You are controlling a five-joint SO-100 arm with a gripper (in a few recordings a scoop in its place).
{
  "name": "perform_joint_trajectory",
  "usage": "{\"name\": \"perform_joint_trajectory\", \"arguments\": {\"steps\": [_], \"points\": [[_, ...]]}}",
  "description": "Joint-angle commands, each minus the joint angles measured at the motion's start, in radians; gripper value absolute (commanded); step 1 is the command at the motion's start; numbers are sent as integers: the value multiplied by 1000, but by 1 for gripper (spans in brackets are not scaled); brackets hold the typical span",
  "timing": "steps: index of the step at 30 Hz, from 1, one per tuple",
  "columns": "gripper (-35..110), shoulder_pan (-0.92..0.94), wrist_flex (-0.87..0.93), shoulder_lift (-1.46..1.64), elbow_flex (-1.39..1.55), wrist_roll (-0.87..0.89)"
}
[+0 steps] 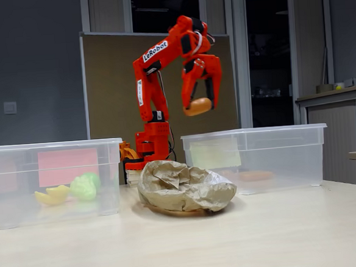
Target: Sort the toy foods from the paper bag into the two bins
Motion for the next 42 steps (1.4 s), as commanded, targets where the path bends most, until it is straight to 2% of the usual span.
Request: {"name": "perform_joint_trajectory", "arguments": {"steps": [1, 5, 9, 14, 22, 25, 30, 36, 42], "points": [[29, -146, -43, 6, -2, 175], [29, -276, -104, -57, -8, 325], [29, -331, -173, -137, 3, 408], [29, -301, -333, -227, 117, 399], [31, -241, -729, -356, 405, 376], [32, -239, -808, -417, 430, 385], [34, -249, -838, -494, 393, 385], [43, -276, -815, -548, 314, 373], [47, -316, -678, -600, 137, 348]]}}
